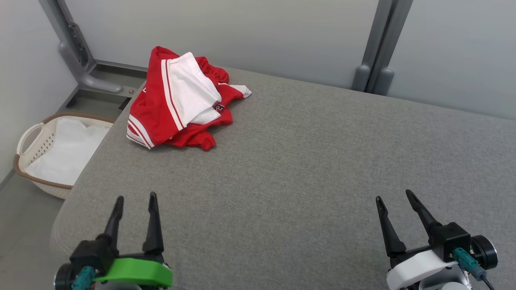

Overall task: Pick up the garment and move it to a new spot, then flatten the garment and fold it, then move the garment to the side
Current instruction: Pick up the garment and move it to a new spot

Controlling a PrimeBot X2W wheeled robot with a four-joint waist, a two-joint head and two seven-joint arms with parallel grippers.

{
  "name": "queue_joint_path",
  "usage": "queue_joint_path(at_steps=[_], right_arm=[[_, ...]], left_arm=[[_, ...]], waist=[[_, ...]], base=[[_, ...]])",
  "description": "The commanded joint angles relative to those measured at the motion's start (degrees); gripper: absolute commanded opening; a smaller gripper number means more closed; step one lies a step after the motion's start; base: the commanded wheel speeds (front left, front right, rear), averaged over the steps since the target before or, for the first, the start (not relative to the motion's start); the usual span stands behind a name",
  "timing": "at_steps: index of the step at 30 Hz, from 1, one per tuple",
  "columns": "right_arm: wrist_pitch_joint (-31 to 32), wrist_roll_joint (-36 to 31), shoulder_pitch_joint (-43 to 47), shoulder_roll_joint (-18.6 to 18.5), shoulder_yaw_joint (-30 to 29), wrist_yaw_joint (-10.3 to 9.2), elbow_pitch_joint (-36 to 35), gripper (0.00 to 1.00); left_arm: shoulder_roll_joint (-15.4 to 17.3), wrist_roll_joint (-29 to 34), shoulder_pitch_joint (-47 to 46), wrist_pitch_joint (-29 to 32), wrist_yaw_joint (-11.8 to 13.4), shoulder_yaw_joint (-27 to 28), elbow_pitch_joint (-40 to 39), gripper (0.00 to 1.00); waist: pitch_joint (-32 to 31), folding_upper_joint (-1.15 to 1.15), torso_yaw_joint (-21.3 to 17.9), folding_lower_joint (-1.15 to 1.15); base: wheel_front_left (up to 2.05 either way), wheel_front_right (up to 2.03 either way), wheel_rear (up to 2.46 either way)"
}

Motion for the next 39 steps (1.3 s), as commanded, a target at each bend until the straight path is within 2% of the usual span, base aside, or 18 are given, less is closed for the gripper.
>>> queue_joint_path(at_steps=[1,7,11,14,16,19,25,31,39], right_arm=[[-0.3,-0.6,-0.4,-0.3,-0.3,-0.04,-0.3,1.00],[-0.3,-2.2,-2.3,-0.3,-0.4,-0.04,-1.6,1.00],[-0.3,-4.2,-4.5,-0.3,-0.5,-0.04,-2.6,1.00],[-0.3,-5.7,-6.2,-0.3,-0.1,-0.04,-3.1,1.00],[-0.3,-6.8,-7.2,-0.3,0.3,-0.04,-3.3,1.00],[-0.3,-8.2,-9.0,-0.3,1.2,-0.04,-3.8,1.00],[-0.3,-10.8,-11.4,-0.3,2.0,-0.05,-4.8,1.00],[-0.3,-12.4,-13.4,-0.3,2.7,-0.05,-5.9,1.00],[-0.3,-13.1,-14.5,-0.2,2.5,-0.05,-6.8,1.00]], left_arm=[[0.7,0.4,-1.9,0.0,-0.5,1.2,-0.9,1.00],[5.4,1.4,-10.7,0.0,-2.0,5.5,-4.4,1.00],[9.5,0.5,-19.2,0.0,-2.3,7.7,-2.7,1.00],[12.6,-0.9,-26.3,1.4,-2.4,9.3,1.6,1.00],[13.7,-2.9,-30.0,2.6,-2.5,10.1,5.8,1.00],[17.0,-4.3,-35.2,4.1,-2.7,10.8,12.9,1.00],[19.5,-6.1,-41.8,4.7,-2.8,9.4,25.9,1.00],[20.3,-6.9,-47.2,4.2,-2.9,7.4,37.3,1.00],[20.4,-9.6,-52.4,4.6,-2.9,4.7,46.4,1.00]], waist=[[0.5,0.00,-0.4,0.00],[4.1,0.00,-2.1,0.00],[7.2,0.00,-3.9,0.00],[10.1,0.00,-5.7,0.00],[11.9,0.00,-6.9,0.00],[15.3,0.00,-9.2,0.00],[22.1,0.00,-12.4,0.00],[27.8,0.00,-14.5,0.00],[32.1,0.00,-15.7,0.00]], base=[[0.00,0.00,0.00],[0.00,0.00,0.00],[0.00,0.00,0.00],[0.00,0.00,0.00],[0.00,0.00,0.00],[0.00,0.00,0.00],[0.00,0.00,0.00],[0.00,0.00,0.00],[0.00,0.00,0.00]])
